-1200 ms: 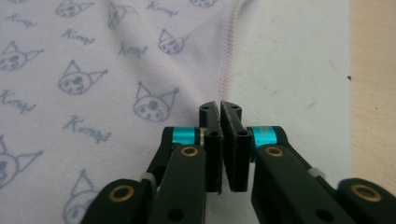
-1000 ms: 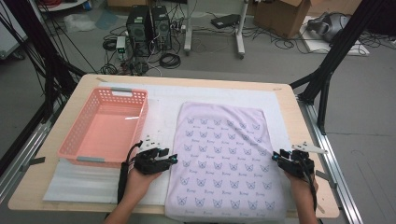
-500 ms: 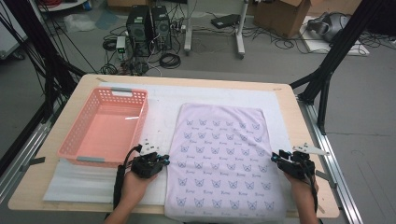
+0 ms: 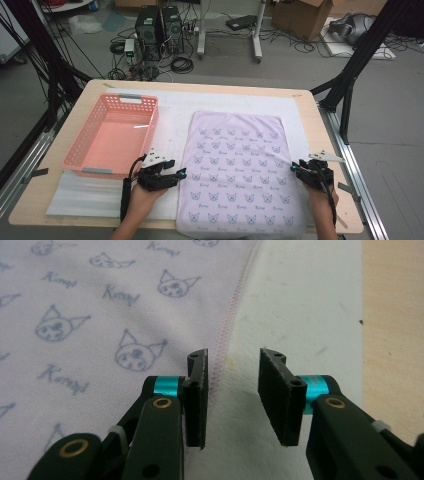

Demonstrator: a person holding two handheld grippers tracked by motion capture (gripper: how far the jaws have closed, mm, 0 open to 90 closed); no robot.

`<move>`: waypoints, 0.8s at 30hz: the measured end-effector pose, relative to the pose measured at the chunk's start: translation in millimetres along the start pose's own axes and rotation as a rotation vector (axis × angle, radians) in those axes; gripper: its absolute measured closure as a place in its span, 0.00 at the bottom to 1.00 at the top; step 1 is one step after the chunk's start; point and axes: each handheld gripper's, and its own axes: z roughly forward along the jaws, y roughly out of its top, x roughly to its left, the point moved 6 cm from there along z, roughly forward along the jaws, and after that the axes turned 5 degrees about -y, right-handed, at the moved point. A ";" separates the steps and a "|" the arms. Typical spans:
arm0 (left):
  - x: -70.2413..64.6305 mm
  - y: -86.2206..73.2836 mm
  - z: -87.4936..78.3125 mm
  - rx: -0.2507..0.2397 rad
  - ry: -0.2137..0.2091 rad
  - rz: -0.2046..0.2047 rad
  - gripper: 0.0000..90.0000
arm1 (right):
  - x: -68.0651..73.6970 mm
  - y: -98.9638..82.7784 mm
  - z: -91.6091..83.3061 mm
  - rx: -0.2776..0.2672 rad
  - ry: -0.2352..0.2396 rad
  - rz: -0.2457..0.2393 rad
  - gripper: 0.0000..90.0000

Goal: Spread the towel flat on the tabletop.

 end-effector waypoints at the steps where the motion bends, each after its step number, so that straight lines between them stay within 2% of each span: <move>1: -0.3 1.3 -0.4 -0.007 -0.005 0.004 0.45 | 0.9 0.0 -2.2 -0.013 0.018 0.000 0.67; 4: -0.9 4.9 -0.8 -0.034 -0.017 0.007 0.43 | 6.6 2.7 -11.3 -0.048 0.075 -0.023 0.59; 8: -1.3 10.4 -3.3 -0.070 -0.026 0.015 0.38 | 15.1 7.4 -29.6 -0.125 0.143 -0.058 0.47; 12: -1.6 15.9 -7.0 -0.104 -0.029 0.011 0.30 | 19.9 7.0 -42.3 -0.168 0.168 -0.077 0.30; 14: -2.4 17.3 -8.7 -0.120 -0.033 0.016 0.24 | 21.1 7.3 -46.0 -0.185 0.185 -0.087 0.29; 18: -2.0 18.1 -8.7 -0.127 -0.039 0.017 0.25 | 22.2 11.1 -49.8 -0.221 0.196 -0.095 0.26; 24: -1.0 18.4 -10.1 -0.127 -0.041 0.023 0.25 | 24.1 10.3 -47.4 -0.221 0.205 -0.105 0.26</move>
